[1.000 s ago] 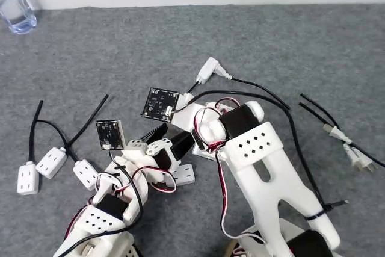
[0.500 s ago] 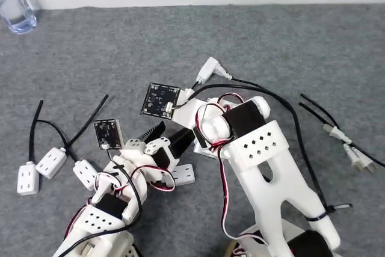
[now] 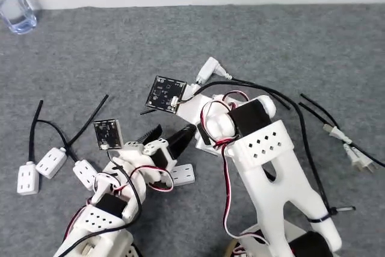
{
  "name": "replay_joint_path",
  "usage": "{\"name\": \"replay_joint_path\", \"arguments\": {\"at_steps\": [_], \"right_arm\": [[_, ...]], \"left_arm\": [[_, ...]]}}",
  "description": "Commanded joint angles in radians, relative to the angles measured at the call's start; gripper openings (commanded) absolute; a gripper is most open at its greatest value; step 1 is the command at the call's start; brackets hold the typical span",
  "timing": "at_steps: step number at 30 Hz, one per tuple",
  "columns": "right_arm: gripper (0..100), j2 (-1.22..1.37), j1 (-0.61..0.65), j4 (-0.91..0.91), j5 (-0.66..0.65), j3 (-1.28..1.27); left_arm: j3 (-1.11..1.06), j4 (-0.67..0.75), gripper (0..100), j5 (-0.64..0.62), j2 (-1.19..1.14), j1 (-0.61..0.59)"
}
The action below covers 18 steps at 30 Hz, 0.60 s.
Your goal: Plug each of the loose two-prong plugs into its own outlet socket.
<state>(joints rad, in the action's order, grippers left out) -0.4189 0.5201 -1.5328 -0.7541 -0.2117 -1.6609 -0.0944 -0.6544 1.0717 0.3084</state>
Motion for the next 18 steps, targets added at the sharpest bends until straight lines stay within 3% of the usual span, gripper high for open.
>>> {"name": "replay_joint_path", "arguments": {"at_steps": [1,5,9,18], "right_arm": [[0.9,-0.041,-0.007,0.012,0.011,0.075],[0.9,-0.041,-0.005,-0.010,-0.021,0.078],[0.9,-0.036,-0.005,-0.085,-0.087,0.086],[0.9,0.027,0.064,-0.245,-0.267,0.157]], "left_arm": [[0.036,0.005,33,0.000,0.008,-0.097],[0.044,0.005,33,0.003,0.008,-0.241],[0.038,-0.006,33,0.084,0.008,-0.428],[0.033,-0.259,33,0.203,0.008,-0.743]]}}
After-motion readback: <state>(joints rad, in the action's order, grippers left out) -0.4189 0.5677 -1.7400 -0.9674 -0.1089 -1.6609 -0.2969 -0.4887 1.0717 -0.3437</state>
